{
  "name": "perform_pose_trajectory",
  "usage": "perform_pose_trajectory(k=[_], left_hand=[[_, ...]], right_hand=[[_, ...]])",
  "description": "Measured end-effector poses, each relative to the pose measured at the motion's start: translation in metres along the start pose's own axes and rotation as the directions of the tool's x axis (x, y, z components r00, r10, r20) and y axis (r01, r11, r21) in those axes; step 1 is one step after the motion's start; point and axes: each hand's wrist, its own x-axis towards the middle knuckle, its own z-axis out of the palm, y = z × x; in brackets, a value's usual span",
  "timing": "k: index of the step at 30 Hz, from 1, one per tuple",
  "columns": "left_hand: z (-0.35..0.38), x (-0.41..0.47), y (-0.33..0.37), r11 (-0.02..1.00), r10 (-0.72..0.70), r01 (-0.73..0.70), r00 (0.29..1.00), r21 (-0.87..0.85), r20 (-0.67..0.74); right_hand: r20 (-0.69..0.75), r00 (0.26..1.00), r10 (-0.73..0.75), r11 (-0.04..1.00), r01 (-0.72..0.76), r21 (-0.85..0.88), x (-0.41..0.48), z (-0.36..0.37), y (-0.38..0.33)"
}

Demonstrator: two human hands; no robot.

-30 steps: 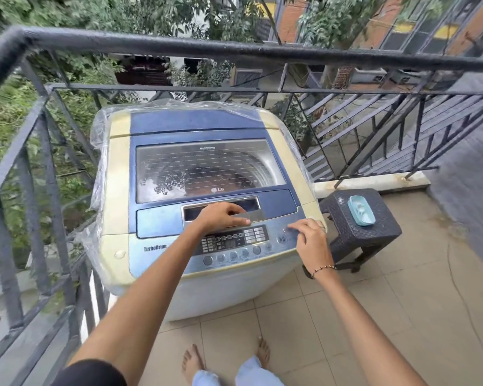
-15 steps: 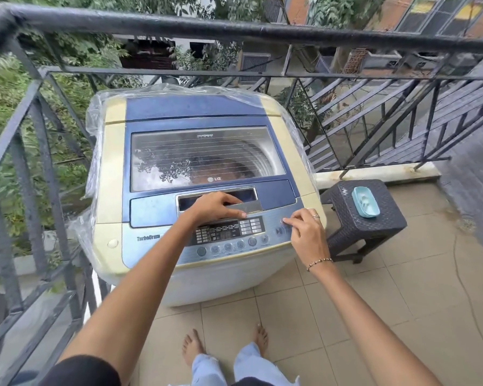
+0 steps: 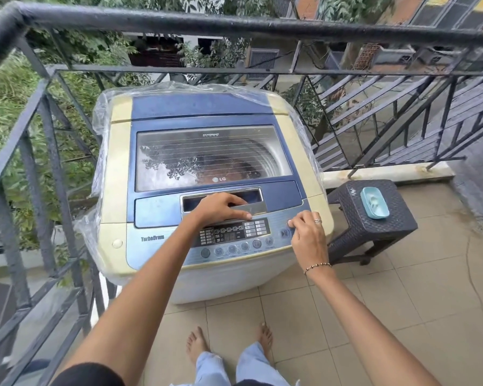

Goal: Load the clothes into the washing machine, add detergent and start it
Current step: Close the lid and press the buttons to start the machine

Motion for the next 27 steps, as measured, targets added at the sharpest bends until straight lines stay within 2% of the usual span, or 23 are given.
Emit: perform_pose_trajectory(k=[7,27], left_hand=[[-0.001,-0.001,0.001,1.0,-0.006,0.006,1.0,-0.01,0.017],[-0.001,-0.004,-0.002,0.999,0.033,-0.033,0.999,0.016,0.02]], right_hand=[[-0.02,0.999,-0.048,0.996,0.046,-0.071,-0.017,-0.001,0.005],[0.055,0.998,0.035,0.994,-0.028,-0.11,-0.041,-0.004,-0.019]])
